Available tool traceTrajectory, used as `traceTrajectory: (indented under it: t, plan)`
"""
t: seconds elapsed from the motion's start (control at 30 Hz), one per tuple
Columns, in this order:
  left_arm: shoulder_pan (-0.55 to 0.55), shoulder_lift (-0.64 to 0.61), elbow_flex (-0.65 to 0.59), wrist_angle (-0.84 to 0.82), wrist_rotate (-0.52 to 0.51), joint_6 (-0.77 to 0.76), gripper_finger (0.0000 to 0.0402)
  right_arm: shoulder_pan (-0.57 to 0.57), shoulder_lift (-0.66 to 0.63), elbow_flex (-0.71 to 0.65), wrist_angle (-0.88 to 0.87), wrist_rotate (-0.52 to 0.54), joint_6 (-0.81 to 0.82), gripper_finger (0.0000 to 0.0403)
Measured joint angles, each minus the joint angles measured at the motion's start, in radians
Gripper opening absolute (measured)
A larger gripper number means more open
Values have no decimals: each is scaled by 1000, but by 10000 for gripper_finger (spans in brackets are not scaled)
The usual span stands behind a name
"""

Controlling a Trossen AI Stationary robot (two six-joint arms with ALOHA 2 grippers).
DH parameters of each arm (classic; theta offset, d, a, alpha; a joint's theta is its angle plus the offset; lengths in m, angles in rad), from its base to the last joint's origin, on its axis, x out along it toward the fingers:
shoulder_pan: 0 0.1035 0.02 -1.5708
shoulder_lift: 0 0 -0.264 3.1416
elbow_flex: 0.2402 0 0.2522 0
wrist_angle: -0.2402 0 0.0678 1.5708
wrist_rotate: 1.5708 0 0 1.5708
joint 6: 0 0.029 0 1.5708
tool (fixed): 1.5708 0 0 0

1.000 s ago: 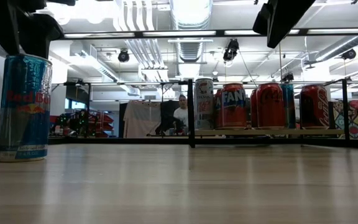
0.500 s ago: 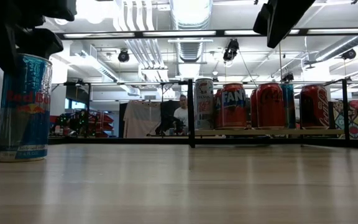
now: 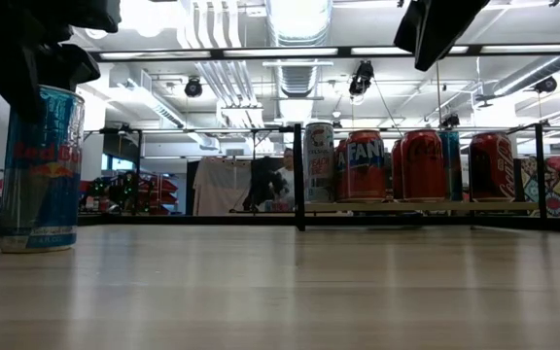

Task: Place canned beverage on shelf
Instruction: Put the blue soda can on the shelf aligned with the other blue soda cans

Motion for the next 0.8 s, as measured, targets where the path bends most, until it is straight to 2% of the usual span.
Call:
traceTrajectory:
  t: [0.17, 0.33, 0.47, 0.8]
  plan:
    - [0, 0, 3, -1, 0, 2, 223, 34, 0, -4, 22, 52, 0, 9]
    - [0, 0, 24, 33, 0, 37, 223, 70, 0, -28, 121, 90, -24, 9]
    - [0, 0, 58, 101, 0, 103, 223, 86, 0, -79, 305, 151, -116, 9]
    - [1, 9, 135, 286, -60, 315, 223, 77, 1, -265, 829, 157, -283, 9]
